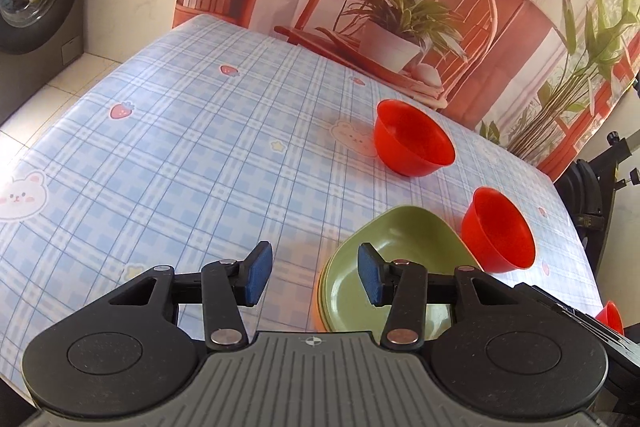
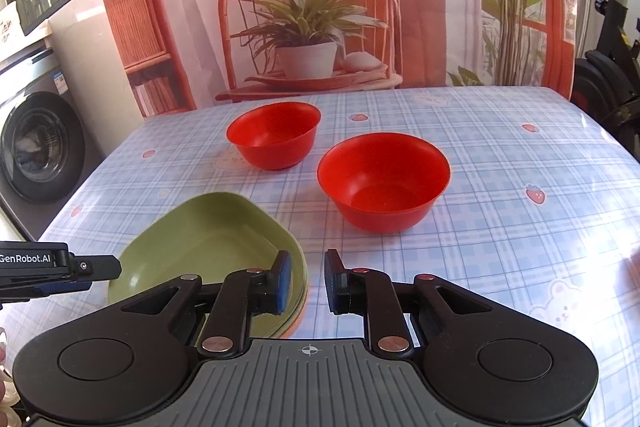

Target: Organize plates and bowls

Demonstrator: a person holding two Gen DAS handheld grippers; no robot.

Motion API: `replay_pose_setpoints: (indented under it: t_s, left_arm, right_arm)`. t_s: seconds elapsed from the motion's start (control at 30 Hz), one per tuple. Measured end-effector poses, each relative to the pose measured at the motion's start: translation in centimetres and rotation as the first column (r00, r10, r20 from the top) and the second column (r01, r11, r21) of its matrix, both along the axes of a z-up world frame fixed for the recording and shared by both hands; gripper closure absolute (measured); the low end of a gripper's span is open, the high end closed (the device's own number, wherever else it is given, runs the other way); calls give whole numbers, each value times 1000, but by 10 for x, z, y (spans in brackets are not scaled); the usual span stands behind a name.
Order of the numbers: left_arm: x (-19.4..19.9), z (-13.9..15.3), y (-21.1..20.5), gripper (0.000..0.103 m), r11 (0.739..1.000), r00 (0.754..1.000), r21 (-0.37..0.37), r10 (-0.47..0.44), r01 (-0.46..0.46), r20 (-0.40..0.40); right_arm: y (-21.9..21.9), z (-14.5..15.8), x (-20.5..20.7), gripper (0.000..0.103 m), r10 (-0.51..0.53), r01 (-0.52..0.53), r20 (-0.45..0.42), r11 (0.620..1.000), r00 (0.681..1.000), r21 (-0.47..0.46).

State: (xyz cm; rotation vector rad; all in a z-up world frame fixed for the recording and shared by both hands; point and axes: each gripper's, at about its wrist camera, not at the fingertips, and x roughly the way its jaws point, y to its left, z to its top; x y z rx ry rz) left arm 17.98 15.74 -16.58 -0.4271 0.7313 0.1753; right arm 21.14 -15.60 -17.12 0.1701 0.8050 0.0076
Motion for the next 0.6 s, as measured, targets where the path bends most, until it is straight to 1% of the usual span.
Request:
replay_pose_setpoints:
  t_s: [0.13, 0.2, 0.27, 0.33, 0.47, 0.53, 0.6]
  left_arm:
    - [18, 37, 6, 54, 997, 996, 53, -60, 56, 69]
    - [27, 60, 9, 54, 993, 989, 80, -96, 88, 108]
    - [36, 80, 10, 54, 984, 981, 127, -141, 125, 130]
    - [48, 95, 9, 54, 974, 976, 167, -173, 150, 133]
    - [76, 111, 4, 54, 963, 968, 189, -215, 190, 127]
    - [93, 113, -1, 54, 955, 961, 204, -244, 216, 126]
    - [111, 109, -8, 54, 947, 956, 212, -270, 243, 111]
  right_arm:
    - [-19, 17, 11, 85, -42, 41, 22, 998, 999, 37]
    - [-29, 24, 13, 85, -62, 59, 37, 996, 997, 63]
    - [-41, 32, 15, 84, -89, 84, 56, 993, 994, 86]
    - [-51, 36, 18, 84, -116, 108, 62, 988, 991, 111]
    - [-67, 38, 33, 84, -157, 146, 59, 978, 986, 152]
    - [-68, 38, 40, 84, -160, 150, 64, 978, 985, 149]
    - [-65, 37, 49, 84, -156, 146, 65, 979, 986, 140]
